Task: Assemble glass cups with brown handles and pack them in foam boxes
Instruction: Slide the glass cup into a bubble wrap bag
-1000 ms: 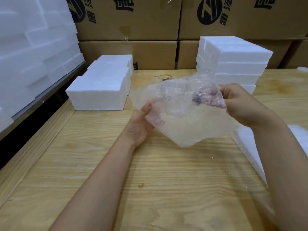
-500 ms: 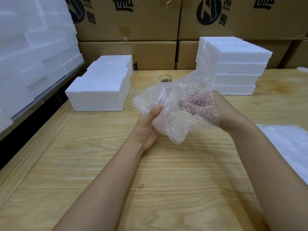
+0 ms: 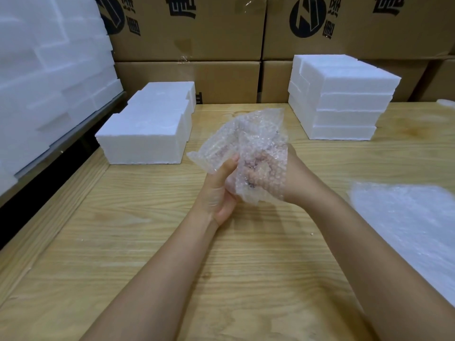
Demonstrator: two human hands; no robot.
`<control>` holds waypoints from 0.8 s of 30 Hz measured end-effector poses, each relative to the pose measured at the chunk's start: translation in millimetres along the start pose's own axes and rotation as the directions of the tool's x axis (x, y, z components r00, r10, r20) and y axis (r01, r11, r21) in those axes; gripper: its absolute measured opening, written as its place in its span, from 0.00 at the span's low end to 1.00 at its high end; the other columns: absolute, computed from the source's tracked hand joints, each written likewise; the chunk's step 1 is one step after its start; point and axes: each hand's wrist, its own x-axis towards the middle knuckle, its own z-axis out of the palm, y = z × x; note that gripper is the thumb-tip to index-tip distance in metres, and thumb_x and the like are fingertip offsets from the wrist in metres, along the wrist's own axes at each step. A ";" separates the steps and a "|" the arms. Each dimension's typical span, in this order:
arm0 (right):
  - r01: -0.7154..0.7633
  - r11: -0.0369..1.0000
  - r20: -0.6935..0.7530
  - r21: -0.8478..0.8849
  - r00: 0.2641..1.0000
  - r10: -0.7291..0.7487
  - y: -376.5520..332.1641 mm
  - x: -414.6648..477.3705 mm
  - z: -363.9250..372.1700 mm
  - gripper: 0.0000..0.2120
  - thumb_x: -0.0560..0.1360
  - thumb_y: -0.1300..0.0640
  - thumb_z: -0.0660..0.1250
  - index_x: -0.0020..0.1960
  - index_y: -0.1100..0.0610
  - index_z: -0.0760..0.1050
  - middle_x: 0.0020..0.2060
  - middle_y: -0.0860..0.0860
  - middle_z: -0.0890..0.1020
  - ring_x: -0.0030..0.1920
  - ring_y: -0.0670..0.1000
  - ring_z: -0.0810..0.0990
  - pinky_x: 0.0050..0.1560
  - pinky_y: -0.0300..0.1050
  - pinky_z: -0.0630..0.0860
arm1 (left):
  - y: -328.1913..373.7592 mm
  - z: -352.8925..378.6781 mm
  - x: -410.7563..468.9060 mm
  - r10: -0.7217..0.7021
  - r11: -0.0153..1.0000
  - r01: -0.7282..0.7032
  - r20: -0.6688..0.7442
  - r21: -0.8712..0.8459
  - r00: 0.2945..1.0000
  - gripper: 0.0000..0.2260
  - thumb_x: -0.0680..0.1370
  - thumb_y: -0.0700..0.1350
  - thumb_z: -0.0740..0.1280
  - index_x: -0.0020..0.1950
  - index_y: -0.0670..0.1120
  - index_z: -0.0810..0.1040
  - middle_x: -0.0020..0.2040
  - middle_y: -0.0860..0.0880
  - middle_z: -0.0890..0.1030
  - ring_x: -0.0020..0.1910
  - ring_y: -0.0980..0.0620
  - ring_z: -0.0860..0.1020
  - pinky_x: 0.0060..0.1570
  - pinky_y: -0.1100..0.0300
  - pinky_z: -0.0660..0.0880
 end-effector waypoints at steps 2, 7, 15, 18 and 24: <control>0.008 0.999 0.095 -0.043 0.995 -0.003 0.5 -1.0 -2.8 0.09 0.75 0.66 0.66 0.53 0.70 0.72 0.51 0.66 0.77 0.48 0.61 0.78 0.50 0.55 0.77 | 0.2 -0.6 0.0 -0.006 1.000 0.006 -0.001 0.002 1.000 0.38 0.59 0.51 0.83 0.65 0.44 0.75 0.58 0.43 0.81 0.59 0.45 0.79 0.51 0.51 0.78; -0.044 0.996 0.143 -0.071 0.988 0.054 4.6 -5.1 -34.8 0.05 0.72 0.62 0.72 0.42 0.53 0.81 0.40 0.48 0.85 0.44 0.47 0.83 0.46 0.41 0.81 | 0.0 -2.6 1.0 -0.053 0.998 0.053 -0.017 0.023 0.998 0.43 0.56 0.49 0.83 0.69 0.41 0.73 0.63 0.39 0.78 0.63 0.41 0.76 0.58 0.46 0.76; -0.032 0.736 -0.187 0.677 0.959 0.213 33.8 5.0 -81.4 0.07 0.77 0.65 0.64 0.51 0.60 0.80 0.44 0.52 0.86 0.45 0.49 0.84 0.45 0.37 0.80 | -5.1 -1.8 2.4 -0.123 0.992 0.123 0.016 -0.037 0.992 0.29 0.51 0.49 0.84 0.51 0.45 0.86 0.57 0.41 0.81 0.63 0.41 0.76 0.69 0.40 0.65; -0.012 0.629 -0.119 0.778 0.979 0.166 46.0 3.6 -84.7 0.30 0.70 0.43 0.71 0.65 0.60 0.71 0.58 0.55 0.81 0.58 0.51 0.81 0.55 0.44 0.79 | -1.6 -3.0 3.9 -0.075 0.984 0.071 -0.021 -0.165 0.997 0.28 0.52 0.47 0.85 0.50 0.44 0.85 0.61 0.40 0.78 0.62 0.41 0.76 0.67 0.42 0.69; -0.133 0.874 0.178 0.467 0.982 0.054 46.3 1.2 -53.7 0.48 0.45 0.32 0.80 0.59 0.53 0.75 0.57 0.47 0.81 0.61 0.48 0.78 0.63 0.44 0.73 | -1.5 0.5 4.2 -0.044 0.979 0.032 -0.054 -0.203 0.998 0.31 0.52 0.49 0.85 0.53 0.43 0.85 0.57 0.41 0.82 0.56 0.45 0.81 0.56 0.48 0.78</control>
